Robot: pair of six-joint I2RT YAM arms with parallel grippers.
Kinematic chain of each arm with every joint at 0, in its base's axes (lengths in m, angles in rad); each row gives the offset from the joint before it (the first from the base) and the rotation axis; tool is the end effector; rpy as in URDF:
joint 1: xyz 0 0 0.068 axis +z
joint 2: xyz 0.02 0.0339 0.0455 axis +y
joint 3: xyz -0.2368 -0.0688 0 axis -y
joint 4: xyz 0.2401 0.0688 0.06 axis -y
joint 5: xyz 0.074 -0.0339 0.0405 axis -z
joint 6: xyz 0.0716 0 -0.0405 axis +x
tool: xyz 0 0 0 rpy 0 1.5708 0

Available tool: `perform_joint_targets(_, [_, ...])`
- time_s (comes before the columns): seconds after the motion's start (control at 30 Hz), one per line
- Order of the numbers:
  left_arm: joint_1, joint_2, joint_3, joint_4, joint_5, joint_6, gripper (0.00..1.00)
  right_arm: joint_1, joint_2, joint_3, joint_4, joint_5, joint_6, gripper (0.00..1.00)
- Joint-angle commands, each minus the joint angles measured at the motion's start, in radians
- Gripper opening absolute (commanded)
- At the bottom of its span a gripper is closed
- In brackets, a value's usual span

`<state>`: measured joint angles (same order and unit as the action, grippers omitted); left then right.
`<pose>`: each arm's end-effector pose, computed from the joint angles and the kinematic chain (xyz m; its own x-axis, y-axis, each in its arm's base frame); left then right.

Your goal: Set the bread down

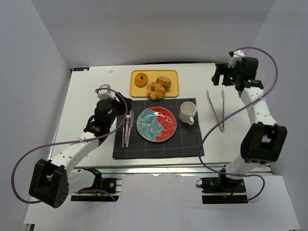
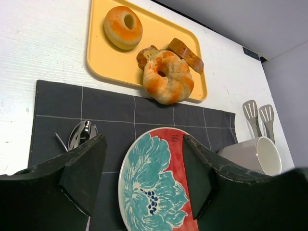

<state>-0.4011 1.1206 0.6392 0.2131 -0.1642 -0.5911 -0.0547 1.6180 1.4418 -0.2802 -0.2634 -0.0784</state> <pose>0.2780 -0.1052 0.2304 -0.3364 -0.4545 -0.8248 0.0633 0.8629 -0.5014 0.4070 -0.0036 0.3039 -0.4246 -0.0525 -0.9039 -0.2145 0.9757 0.0441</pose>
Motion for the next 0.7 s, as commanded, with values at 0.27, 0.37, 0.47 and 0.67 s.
perform_joint_targets(0.27, [0.001, 0.036, 0.045, 0.052, 0.038, -0.003, 0.74, -0.181, -0.294, -0.429, 0.07, -0.218, -0.34, 0.85])
perform_joint_targets(0.37, [0.001, 0.038, 0.051, 0.034, 0.038, 0.005, 0.69, -0.221, -0.253, -0.461, -0.007, -0.212, -0.339, 0.52])
perform_joint_targets(0.47, [0.001, 0.039, 0.057, 0.02, 0.038, 0.013, 0.17, -0.229, -0.222, -0.494, -0.036, -0.131, -0.334, 0.3])
perform_joint_targets(0.67, [0.001, 0.028, 0.014, 0.039, 0.022, -0.019, 0.5, -0.223, -0.19, -0.517, -0.033, -0.022, -0.334, 0.89])
